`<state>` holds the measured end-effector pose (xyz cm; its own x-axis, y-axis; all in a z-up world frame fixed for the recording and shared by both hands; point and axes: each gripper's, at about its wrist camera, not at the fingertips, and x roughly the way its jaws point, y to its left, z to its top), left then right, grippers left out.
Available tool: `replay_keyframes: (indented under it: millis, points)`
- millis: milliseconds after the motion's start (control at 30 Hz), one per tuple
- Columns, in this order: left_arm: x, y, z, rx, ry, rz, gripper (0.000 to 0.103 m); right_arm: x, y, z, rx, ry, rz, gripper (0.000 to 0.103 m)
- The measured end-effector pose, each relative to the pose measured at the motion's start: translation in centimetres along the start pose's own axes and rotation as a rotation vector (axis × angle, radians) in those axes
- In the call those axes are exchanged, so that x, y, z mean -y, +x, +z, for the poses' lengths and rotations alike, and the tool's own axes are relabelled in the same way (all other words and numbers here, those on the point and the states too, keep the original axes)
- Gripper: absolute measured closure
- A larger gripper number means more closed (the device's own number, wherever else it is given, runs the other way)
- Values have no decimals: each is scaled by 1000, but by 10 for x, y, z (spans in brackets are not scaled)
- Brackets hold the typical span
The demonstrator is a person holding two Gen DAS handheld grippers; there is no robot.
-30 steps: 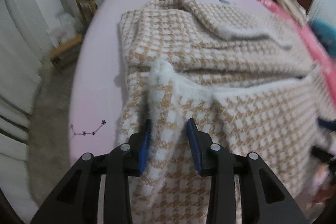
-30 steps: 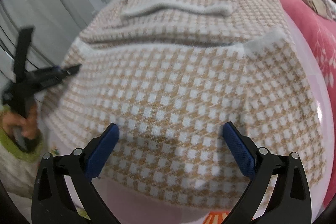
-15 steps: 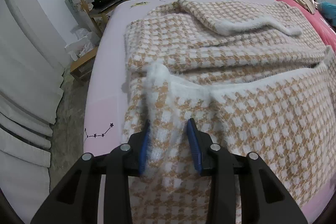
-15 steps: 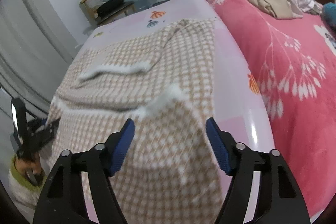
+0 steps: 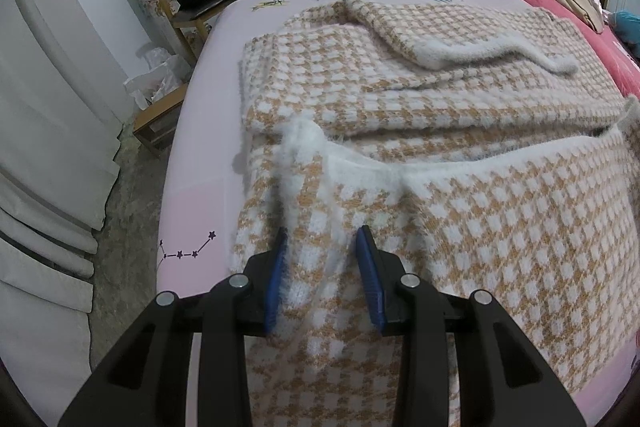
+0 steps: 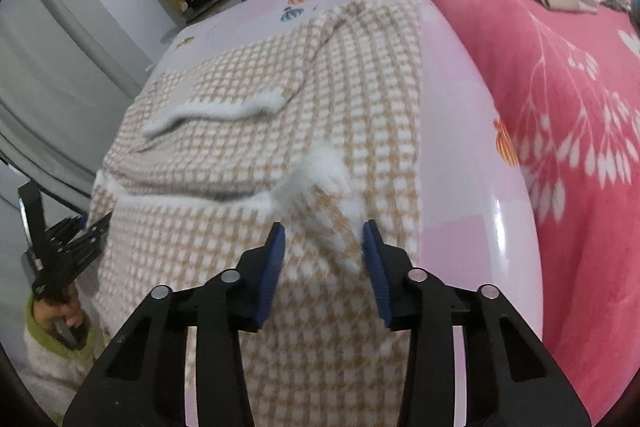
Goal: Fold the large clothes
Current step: 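Grasp the white-trimmed coat edge with the right tool beside the left tool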
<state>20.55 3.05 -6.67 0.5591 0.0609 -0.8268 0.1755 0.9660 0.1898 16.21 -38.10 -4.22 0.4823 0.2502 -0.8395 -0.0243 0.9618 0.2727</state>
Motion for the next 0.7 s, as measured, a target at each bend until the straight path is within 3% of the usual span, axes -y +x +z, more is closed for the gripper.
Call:
replay_keyframes:
  millis: [333,533,700]
  points:
    - [1,0,0,4,8,4,70,2,12,7,-31,-13,-41,68]
    - [2,0,0,6,7,4,70,-10,24,7,-50,-74,-112,69]
    - [1,0,0,13,5,3,70,-23,22,-1,-46,-117,-172,95]
